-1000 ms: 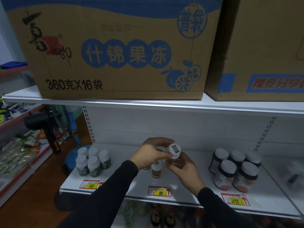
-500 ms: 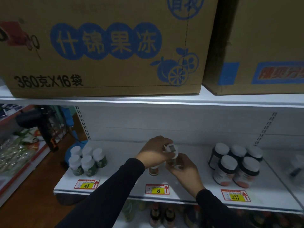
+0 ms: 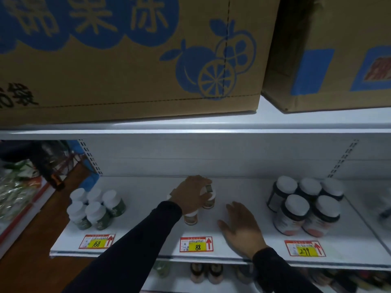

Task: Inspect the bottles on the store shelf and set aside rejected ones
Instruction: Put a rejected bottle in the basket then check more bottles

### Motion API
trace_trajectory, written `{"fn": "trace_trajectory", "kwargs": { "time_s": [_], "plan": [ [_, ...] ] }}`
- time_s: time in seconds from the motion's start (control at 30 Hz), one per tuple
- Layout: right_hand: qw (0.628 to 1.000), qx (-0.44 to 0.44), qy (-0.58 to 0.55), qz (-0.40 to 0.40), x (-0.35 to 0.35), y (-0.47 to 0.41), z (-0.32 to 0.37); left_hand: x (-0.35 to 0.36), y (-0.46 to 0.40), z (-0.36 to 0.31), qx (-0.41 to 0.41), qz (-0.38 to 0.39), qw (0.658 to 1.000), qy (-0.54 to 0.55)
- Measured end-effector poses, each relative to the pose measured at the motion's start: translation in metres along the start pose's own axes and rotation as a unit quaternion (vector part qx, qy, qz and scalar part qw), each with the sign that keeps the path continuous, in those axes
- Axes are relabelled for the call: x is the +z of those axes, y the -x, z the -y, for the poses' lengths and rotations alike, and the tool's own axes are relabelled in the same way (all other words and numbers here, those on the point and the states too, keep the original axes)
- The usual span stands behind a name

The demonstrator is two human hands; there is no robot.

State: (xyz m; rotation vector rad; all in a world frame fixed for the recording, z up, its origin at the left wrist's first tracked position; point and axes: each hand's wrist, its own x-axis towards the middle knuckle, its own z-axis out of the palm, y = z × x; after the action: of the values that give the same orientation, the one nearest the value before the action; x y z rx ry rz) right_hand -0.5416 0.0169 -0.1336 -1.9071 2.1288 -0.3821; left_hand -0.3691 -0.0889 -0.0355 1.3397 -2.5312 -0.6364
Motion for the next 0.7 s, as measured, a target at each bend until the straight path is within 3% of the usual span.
{"fn": "trace_trajectory", "kwargs": {
  "time_s": [0.33,0.7],
  "plan": [
    [0.998,0.019,0.056,0.029,0.017,0.001,-0.007,0.012,0.0,0.005,-0.011,-0.023,0.995,-0.097],
    [0.998,-0.003,0.045,0.04,-0.005,0.002,0.002,0.006,0.014,-0.003,-0.022,-0.045,0.997,-0.053]
  ]
}}
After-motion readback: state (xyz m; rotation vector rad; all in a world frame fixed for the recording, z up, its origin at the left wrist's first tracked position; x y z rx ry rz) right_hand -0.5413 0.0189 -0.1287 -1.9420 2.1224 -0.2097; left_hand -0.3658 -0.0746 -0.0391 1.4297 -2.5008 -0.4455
